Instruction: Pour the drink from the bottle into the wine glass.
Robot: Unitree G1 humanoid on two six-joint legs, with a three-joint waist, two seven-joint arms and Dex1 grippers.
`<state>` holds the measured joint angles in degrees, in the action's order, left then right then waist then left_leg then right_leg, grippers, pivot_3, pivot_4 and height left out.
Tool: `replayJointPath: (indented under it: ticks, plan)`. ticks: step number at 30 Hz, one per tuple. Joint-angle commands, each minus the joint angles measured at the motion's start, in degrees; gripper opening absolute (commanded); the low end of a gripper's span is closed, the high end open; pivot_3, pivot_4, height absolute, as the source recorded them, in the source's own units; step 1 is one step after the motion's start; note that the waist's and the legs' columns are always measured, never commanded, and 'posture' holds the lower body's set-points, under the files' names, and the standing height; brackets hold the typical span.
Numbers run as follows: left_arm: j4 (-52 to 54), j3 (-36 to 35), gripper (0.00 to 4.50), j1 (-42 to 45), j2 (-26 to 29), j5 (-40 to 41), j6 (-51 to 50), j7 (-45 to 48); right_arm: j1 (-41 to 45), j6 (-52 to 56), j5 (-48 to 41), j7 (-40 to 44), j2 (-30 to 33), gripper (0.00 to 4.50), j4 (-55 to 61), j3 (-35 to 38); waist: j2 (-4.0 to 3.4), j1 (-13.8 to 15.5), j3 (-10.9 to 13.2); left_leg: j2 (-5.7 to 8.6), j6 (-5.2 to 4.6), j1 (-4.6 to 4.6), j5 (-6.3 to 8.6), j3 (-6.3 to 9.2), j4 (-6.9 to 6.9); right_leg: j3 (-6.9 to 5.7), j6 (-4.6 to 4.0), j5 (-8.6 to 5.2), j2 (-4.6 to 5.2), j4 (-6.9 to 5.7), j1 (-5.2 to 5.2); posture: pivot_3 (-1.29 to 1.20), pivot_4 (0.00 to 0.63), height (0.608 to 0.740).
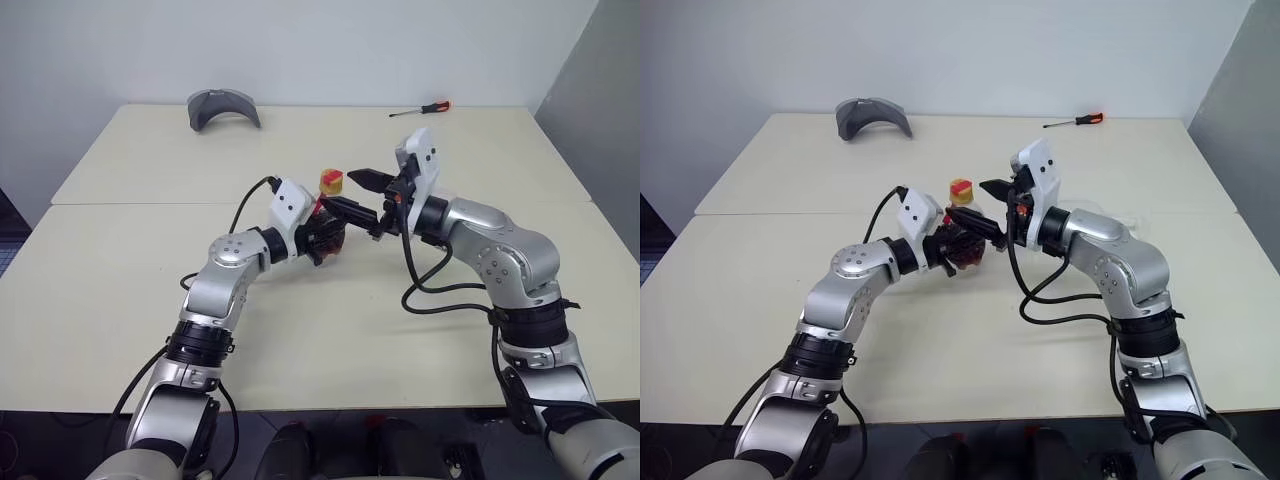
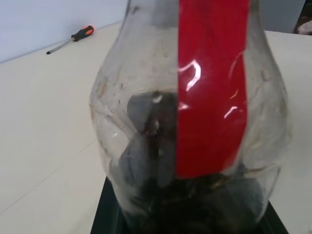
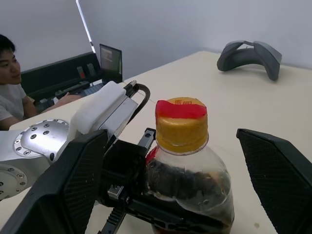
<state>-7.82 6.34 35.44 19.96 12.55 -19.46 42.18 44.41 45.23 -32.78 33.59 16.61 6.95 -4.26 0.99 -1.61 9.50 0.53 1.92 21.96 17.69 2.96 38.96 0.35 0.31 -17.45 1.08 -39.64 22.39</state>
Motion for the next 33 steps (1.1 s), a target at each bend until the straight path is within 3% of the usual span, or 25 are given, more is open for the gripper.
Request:
replayJointPath:
  ticks: [1, 18, 21, 29, 33]
  plan:
    - [1.45, 0.12, 0.95, 1.59, -0.28, 0.16, 1.47, 1.07, 3.73, -0.15, -0.68, -0.65, -1.38, 4.50, -0.86, 1.82, 0.00, -0.03, 0.00, 0.00, 0.00, 0.00, 0.00, 0.00, 0.00, 0.00, 0.00, 0.00, 0.00, -0.01, 0.01, 0.00, 0.150, 0.740]
    - [0.75, 0.14, 0.95, 2.87, -0.66, 0.34, 1.04, 1.93, 5.22, -2.24, 1.02, 0.54, -2.28, 4.50, -4.25, 1.98, 0.00, -0.07, 0.00, 0.00, -0.01, 0.03, -0.01, -0.03, 0.01, 0.02, 0.00, 0.00, 0.00, -0.19, 0.12, 0.00, 0.150, 0.740]
    - [0.52, 0.05, 0.95, 3.25, -0.92, 0.43, 1.00, 1.92, 5.39, -2.35, 0.85, 0.52, -2.64, 3.93, -4.71, 2.51, 0.00, -0.07, 0.00, 0.00, -0.02, 0.02, -0.01, -0.04, 0.01, 0.04, 0.00, 0.00, 0.00, -0.24, 0.16, 0.00, 0.150, 0.740]
    - [1.93, 0.02, 0.95, 2.49, -1.18, 0.65, 0.32, 2.09, 6.33, -2.11, 0.07, 0.29, -3.61, 1.27, -5.34, 4.24, 0.00, -0.09, 0.00, 0.00, -0.01, 0.07, -0.02, -0.07, 0.01, 0.07, -0.01, 0.00, 0.00, -0.28, 0.24, 0.00, 0.150, 0.740]
    - [4.29, -0.29, 0.90, 1.50, -0.87, 1.54, -1.00, 2.38, 6.69, -2.40, -0.33, 0.82, -3.89, 1.28, -5.27, 4.54, 0.00, -0.09, 0.00, 0.00, -0.01, 0.07, -0.02, -0.07, 0.01, 0.07, -0.01, 0.00, 0.00, -0.28, 0.25, 0.00, 0.150, 0.740]
